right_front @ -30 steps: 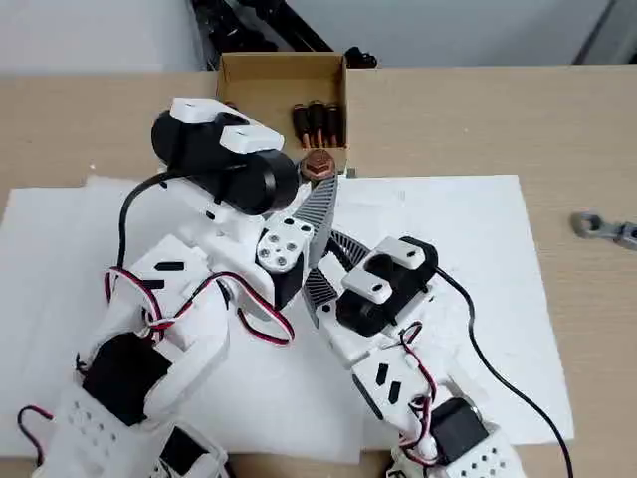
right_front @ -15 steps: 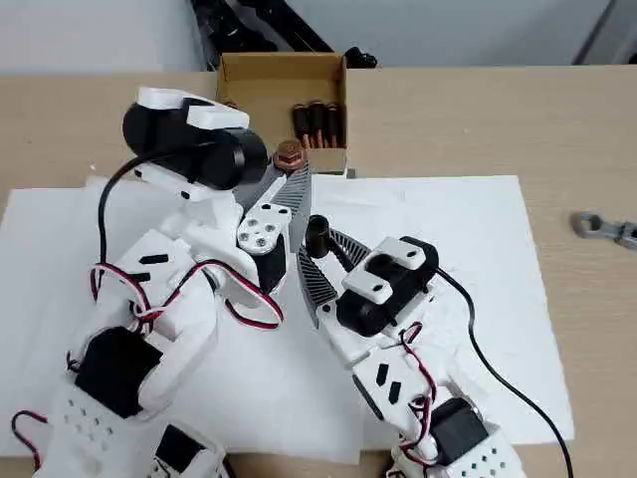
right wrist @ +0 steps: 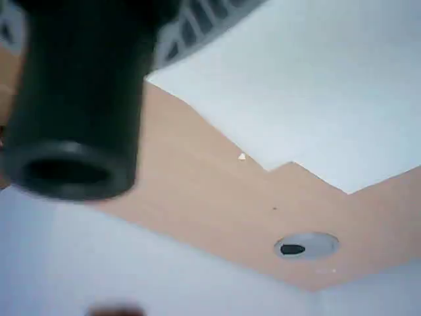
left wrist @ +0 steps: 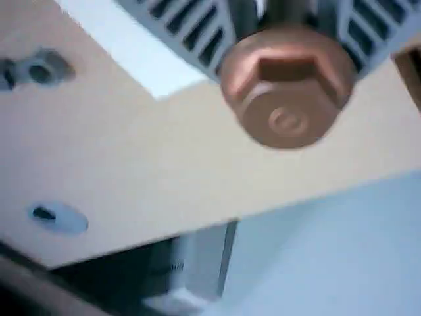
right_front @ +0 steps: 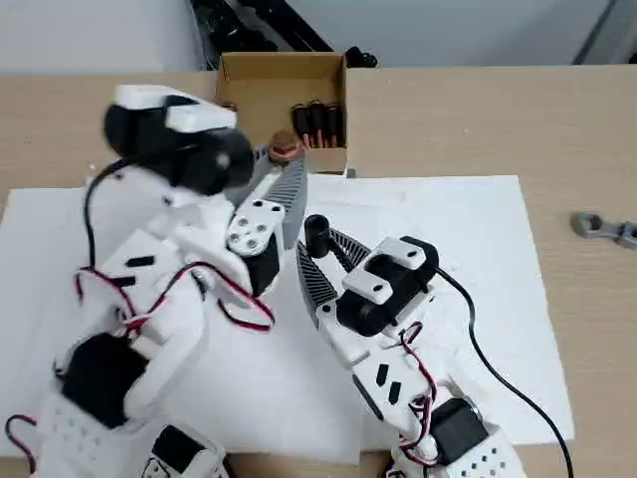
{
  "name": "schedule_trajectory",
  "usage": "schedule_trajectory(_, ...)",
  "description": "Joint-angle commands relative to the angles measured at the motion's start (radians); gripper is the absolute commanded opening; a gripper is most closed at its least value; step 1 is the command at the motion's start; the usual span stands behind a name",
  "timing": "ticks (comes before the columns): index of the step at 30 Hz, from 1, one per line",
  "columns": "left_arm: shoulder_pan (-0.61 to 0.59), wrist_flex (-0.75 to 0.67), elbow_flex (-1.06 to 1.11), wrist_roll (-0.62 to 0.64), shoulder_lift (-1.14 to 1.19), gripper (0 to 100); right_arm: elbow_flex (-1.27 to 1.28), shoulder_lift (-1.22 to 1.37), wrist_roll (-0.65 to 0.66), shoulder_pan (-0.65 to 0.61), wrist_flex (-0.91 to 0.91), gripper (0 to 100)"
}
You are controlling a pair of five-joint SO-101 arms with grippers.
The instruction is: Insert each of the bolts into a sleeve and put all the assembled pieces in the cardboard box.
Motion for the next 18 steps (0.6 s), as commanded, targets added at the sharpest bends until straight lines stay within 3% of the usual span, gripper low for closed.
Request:
schedule_trajectory(1,0.006,0.012,-0.062,-0.011,-0.005,1,-0.012,-0.004,-0.003,-0.008,-0.030,0.4)
schedule_trajectory(10,0.083,0.049,-0.064,0.037,-0.002,1,-0.011,-0.004,-0.003,-0.008,-0.030,0.4)
schedule_trajectory(18,0.080,0.044,-0.056,0.034,0.002,1,-0.011,-0.004,-0.003,-0.008,-0.028,0.4)
